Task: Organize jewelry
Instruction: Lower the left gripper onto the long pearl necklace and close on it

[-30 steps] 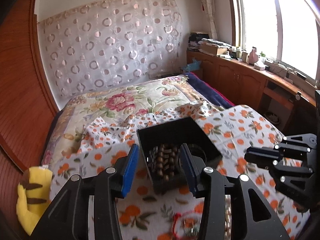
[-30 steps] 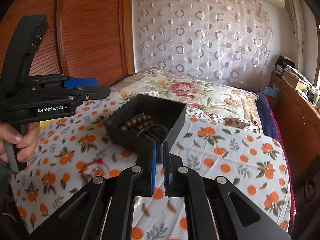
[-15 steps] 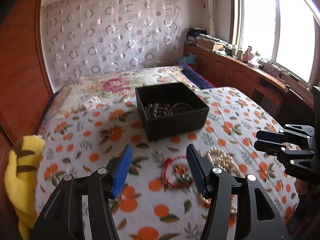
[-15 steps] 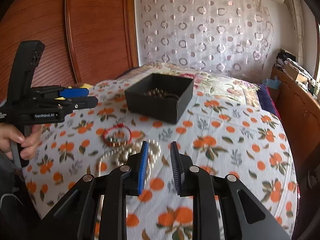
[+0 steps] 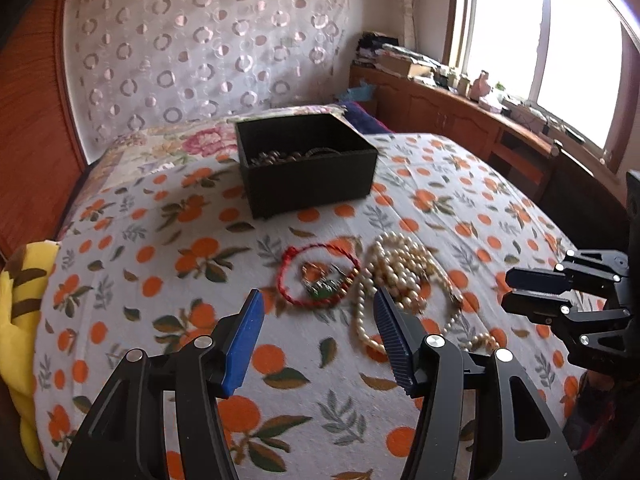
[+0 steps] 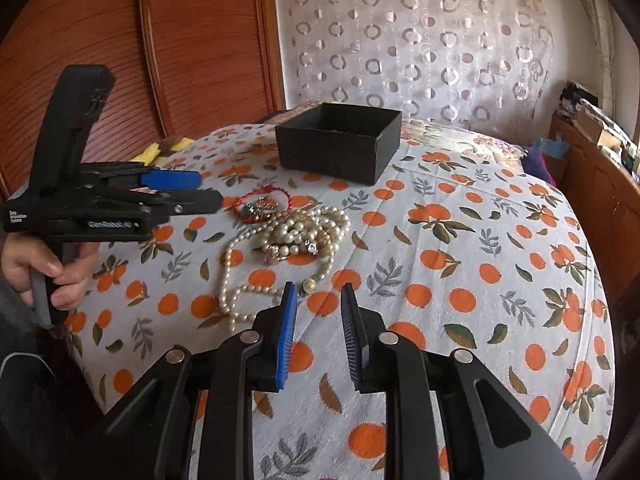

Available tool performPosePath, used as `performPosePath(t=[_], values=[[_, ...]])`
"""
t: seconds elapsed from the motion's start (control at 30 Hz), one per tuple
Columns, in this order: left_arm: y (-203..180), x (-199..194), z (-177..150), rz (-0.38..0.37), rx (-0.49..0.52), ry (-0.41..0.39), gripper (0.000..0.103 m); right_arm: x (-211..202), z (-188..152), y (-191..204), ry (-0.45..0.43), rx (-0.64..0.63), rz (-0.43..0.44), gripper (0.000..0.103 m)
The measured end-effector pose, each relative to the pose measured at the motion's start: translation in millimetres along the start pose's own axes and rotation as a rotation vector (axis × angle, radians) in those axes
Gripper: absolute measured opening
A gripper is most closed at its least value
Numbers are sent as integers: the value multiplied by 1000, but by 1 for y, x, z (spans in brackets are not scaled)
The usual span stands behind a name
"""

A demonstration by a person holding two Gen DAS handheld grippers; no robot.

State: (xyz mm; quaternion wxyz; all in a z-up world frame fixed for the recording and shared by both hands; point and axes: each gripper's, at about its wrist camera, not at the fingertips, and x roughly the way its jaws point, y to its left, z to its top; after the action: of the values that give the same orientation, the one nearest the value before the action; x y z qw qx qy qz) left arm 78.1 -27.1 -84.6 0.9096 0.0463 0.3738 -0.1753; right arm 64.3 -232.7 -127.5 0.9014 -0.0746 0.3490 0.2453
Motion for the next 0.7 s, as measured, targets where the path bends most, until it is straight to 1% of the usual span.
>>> performPosePath(t=[0.1,0.17,0.2,0.27,0.5,0.7], values=[[-8,7,-2,-9,23,23,53,-1,-1,3,4,-14,-12,25],[-13,11,-3,-17,36,36,44,0,-3,3,7,-10,-9,25],[-15,13,-3,-23,44,45,42,0,-4,3,9,-11,-12,25],[-19,19,-4,-22,56,63,35,2,-6,2,15,-9,-15,25],[-24,32,-7,-20,85,108,32,3,-10,-1,11,11,-5,25],[-25,34,-6,-18,100,108,23,4,-10,-3,11,12,-2,25]])
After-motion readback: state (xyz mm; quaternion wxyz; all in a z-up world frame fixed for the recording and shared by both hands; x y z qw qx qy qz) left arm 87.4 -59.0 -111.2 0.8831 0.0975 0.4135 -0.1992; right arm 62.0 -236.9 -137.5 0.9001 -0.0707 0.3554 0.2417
